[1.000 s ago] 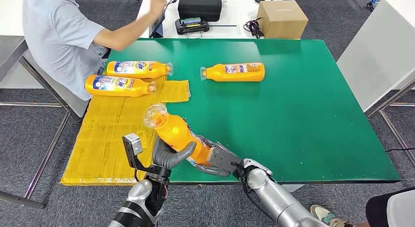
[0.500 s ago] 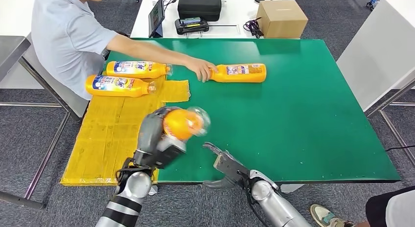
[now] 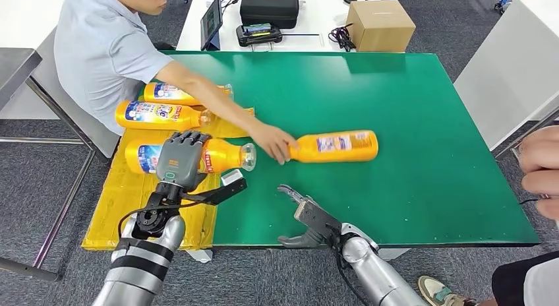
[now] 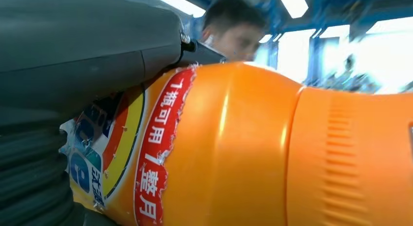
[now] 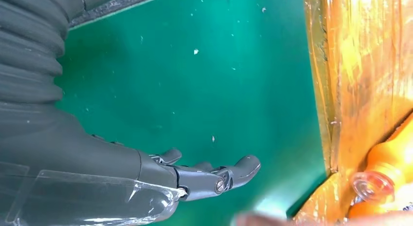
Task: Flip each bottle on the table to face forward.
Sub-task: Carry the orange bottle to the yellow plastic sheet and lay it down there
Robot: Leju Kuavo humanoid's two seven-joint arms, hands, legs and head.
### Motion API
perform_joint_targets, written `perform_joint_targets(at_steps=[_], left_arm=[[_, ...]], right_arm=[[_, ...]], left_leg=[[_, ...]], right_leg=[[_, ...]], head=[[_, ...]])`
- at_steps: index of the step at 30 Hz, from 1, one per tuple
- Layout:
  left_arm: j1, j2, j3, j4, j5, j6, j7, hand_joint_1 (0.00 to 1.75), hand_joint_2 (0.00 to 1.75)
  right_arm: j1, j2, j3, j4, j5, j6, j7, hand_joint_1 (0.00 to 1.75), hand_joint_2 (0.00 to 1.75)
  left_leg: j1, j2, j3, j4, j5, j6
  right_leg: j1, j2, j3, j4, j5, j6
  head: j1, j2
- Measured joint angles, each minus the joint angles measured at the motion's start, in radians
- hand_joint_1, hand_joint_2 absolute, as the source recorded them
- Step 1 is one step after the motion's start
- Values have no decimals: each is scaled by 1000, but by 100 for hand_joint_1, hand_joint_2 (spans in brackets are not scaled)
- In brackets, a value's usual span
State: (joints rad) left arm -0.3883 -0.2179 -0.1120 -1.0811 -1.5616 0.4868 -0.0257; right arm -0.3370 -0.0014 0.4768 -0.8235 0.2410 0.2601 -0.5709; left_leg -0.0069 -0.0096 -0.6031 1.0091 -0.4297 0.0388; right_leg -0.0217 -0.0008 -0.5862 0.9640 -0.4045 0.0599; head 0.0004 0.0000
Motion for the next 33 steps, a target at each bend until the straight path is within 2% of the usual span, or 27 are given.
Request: perform_joint_targets(at_steps=[2,7,11,12,15,16,33], left_arm=[[-32,22,-14,70,-3,-16,19,175,175],[-99,47,-20,252,9,-46,-20,173,175],[-127,55,-19,347,14,-61,-31,154,175],[-131,56,-19,365,12,-64,-28,122,175],[-143,58,-19,411,2,-69,-13,12,175],[-146,59,-19,424,-2,-68,-6,2,175],[-212,61,-21,533,-8,-149,76,0,175]], right_arm=[[-8,0,1,6,0,4,-8,0,175],[-31,5,3,27,1,6,-24,0,175],[-43,9,5,41,1,5,-29,0,175],[-45,10,5,45,2,5,-30,0,175],[-49,12,6,54,3,3,-33,0,175],[-50,13,6,56,3,2,-35,0,175],[-63,27,9,79,28,-18,-38,0,175]], left_leg=[[0,0,0,0,0,0],[0,1,0,0,0,0],[0,0,0,0,0,0],[0,0,0,0,0,0],[0,0,0,0,0,0],[0,0,0,0,0,0],[0,0,5,0,0,0]], right_leg=[[0,0,0,0,0,0],[0,0,0,0,0,0],[0,0,0,0,0,0],[0,0,0,0,0,0],[0,0,0,0,0,0],[0,0,0,0,0,0],[0,0,5,0,0,0]], head=[[0,0],[0,0],[0,0],[0,0],[0,0],[0,0],[0,0]])
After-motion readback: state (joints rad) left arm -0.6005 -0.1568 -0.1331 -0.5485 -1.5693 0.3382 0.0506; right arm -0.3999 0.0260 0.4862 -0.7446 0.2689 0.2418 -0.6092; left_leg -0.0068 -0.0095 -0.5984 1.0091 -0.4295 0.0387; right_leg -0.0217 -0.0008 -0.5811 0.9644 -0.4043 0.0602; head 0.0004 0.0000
